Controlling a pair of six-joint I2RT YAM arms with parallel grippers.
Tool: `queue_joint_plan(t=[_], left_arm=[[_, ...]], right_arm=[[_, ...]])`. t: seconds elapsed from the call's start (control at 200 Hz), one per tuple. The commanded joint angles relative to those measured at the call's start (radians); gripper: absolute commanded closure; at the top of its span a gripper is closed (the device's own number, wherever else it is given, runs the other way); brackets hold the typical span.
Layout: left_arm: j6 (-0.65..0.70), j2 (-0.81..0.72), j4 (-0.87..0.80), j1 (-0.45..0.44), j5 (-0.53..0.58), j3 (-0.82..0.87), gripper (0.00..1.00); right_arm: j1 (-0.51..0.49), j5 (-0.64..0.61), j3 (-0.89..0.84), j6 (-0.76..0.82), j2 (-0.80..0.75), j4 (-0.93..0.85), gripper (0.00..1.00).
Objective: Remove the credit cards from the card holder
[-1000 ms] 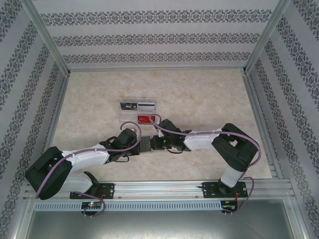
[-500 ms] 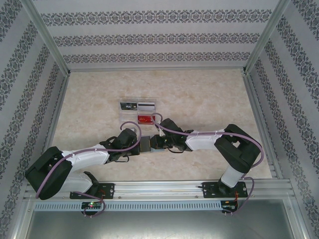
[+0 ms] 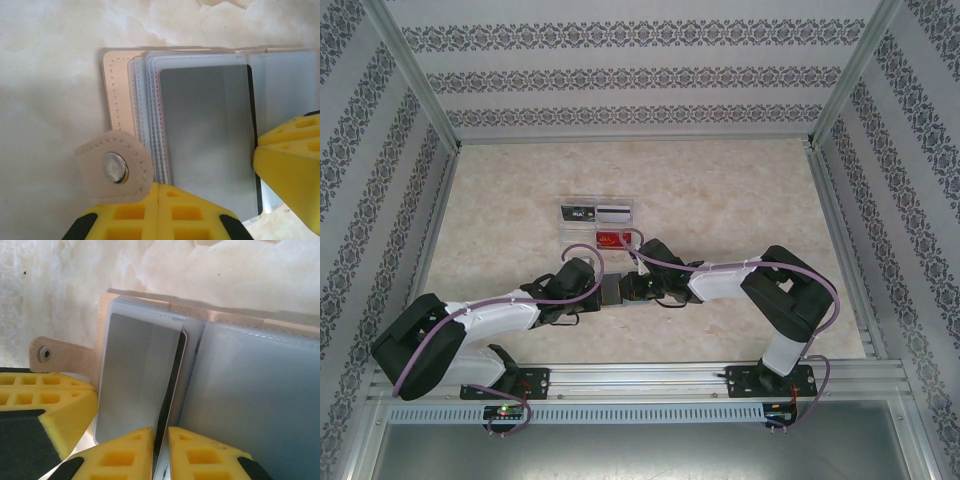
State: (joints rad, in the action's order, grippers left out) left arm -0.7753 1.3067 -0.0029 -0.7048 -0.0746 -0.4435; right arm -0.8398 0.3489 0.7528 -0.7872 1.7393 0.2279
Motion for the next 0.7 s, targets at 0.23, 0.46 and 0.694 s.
queue_joint_plan(t=[0.23,0.46,0.694], left_arm=[[-0.014,0.045,-0.007,0.007,-0.006,0.001,1.0],[-0.015,0.04,-0.048,0.007,0.029,-0.006,1.0],[-0.014,0.044,-0.044,0.007,0.025,-0.006,1.0]], right_arm=[[0.008,0.032,0.003,-0.015,0.006,0.033,1.0],[0.045,0.018,-0.048,-0.011,-0.055,0.026,1.0],[0.06,0.024,-0.061,-0.009,-0.064,0.018,1.0]])
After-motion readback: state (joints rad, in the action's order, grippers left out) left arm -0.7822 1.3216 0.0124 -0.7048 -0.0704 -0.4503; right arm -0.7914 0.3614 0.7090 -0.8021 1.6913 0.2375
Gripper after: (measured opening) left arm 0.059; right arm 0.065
